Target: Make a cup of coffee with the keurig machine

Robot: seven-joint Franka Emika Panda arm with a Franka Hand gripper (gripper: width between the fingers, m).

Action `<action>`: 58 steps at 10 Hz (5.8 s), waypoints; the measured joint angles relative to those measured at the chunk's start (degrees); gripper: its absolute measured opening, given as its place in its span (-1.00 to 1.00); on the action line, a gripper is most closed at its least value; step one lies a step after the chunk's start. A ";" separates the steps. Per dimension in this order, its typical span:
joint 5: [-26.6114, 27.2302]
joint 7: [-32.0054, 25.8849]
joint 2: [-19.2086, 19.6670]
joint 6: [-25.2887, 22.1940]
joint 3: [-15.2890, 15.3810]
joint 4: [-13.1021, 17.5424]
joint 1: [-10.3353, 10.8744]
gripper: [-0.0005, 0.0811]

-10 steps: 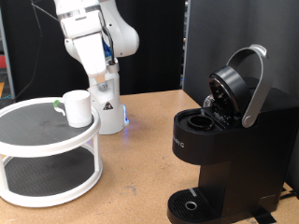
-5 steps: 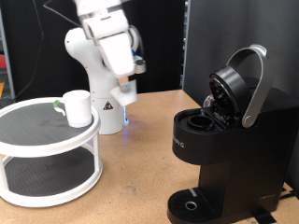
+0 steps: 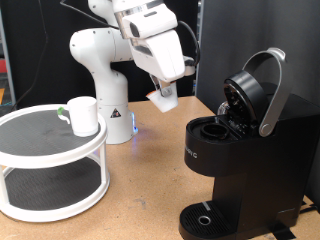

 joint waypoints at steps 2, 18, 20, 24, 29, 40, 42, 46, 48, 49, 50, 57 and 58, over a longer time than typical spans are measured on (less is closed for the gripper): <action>-0.01 -3.23 -0.01 -0.64 -0.05 -0.13 -0.01 -0.68; -0.19 -6.26 3.91 0.38 5.62 2.89 2.24 -0.68; -0.17 -5.69 4.39 2.21 6.97 2.16 2.33 -0.68; -0.44 -3.37 4.57 5.14 9.09 0.53 2.35 -0.68; -1.48 -1.75 4.78 6.36 9.69 0.30 2.31 -0.68; 1.25 -1.34 6.61 6.65 8.38 0.25 1.97 -0.68; 1.23 -1.34 6.90 7.02 8.54 0.35 2.02 -0.68; 0.55 -0.67 8.15 7.42 9.42 0.62 2.10 -0.68; -1.89 0.87 9.32 4.25 9.70 2.57 2.10 -0.68; -2.93 1.56 10.19 2.17 9.74 4.04 2.09 -0.68; -3.46 1.78 11.04 0.62 9.74 5.28 2.07 -0.68; -3.65 1.61 13.22 -1.00 9.54 6.49 2.02 -0.18; -3.64 1.29 13.42 -0.84 9.59 6.30 2.02 0.29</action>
